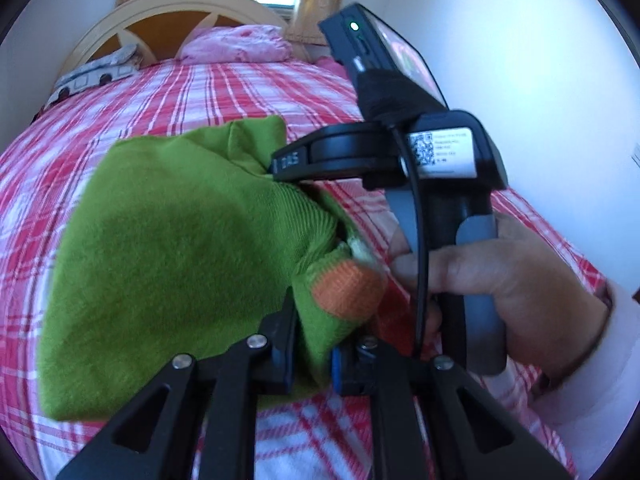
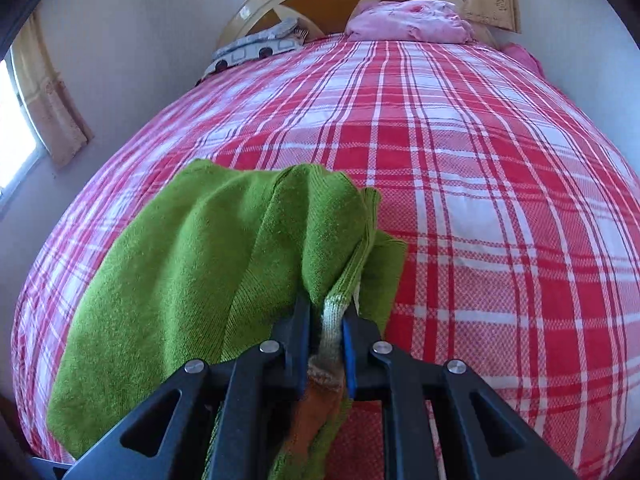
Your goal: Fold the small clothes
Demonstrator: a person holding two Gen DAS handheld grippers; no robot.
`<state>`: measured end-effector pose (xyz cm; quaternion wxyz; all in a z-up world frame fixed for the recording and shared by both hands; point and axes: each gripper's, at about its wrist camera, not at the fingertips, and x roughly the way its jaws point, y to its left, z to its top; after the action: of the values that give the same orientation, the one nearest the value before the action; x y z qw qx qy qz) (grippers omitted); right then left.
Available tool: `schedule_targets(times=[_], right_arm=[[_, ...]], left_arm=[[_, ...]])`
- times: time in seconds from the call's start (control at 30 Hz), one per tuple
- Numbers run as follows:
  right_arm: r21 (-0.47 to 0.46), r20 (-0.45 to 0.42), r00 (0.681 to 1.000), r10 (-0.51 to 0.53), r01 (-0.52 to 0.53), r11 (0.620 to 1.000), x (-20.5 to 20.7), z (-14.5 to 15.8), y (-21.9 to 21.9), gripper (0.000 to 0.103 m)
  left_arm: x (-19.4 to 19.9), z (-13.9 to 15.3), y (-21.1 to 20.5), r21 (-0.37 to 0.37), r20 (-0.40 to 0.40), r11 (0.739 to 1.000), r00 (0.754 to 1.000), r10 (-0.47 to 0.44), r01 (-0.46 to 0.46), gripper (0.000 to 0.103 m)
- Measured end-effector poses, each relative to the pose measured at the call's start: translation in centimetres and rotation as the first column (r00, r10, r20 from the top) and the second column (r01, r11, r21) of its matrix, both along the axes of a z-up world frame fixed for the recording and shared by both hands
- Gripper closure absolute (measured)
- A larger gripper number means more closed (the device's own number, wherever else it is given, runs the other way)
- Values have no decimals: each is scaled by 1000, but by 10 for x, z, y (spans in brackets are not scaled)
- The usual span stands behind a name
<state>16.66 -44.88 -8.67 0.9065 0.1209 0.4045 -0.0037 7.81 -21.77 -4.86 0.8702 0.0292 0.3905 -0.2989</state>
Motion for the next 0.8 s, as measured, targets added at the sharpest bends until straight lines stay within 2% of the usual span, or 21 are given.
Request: schedule_targets(times=[0.07,0.13,0.2,0.27,0.37,0.43,0.53,0.6,0.67,0.7,0.8], right_arm=[[6,5,1000,-18,18,1000,-8,4,-3,87],[11,9,998,-59,59,998,-23,12,-10,86],[9,57,991,-121,120,993,-53,28,-14,86],[0,105,985,-133,134,991,-78,44,-7,86],[9,155,986,-69,69,998,-108,60,22,86],[-3,165,986,-11,12,1000,-121,63,51,86],[26,164,986,38,-43,999,-125,57,81,86],[50,142,989,51,-58,997,-121,48,92,86],[57,116,992,44,-51,997,-116,38,98,86],[60,107,994,31,-38,998,-115,33,98,86],[57,120,993,-2,-5,998,-117,32,95,86]], left_arm=[[-8,4,16,-29,-22,999,999,-37,37,77],[-15,7,38,-55,-48,997,998,-47,44,59],[-23,9,68,-78,-46,996,998,-40,36,58],[-28,9,100,-78,-51,997,999,-3,-1,58],[-28,5,137,-69,-63,992,993,101,-105,58],[-26,0,149,-30,-85,989,986,143,-146,58],[-21,-7,150,13,-98,987,982,159,-159,58],[-20,-12,139,66,-78,984,982,173,-168,58],[-14,-14,130,82,-74,981,980,183,-177,58],[-9,-15,128,79,-86,979,978,192,-186,58],[5,-14,128,1,-144,971,961,238,-241,58]])
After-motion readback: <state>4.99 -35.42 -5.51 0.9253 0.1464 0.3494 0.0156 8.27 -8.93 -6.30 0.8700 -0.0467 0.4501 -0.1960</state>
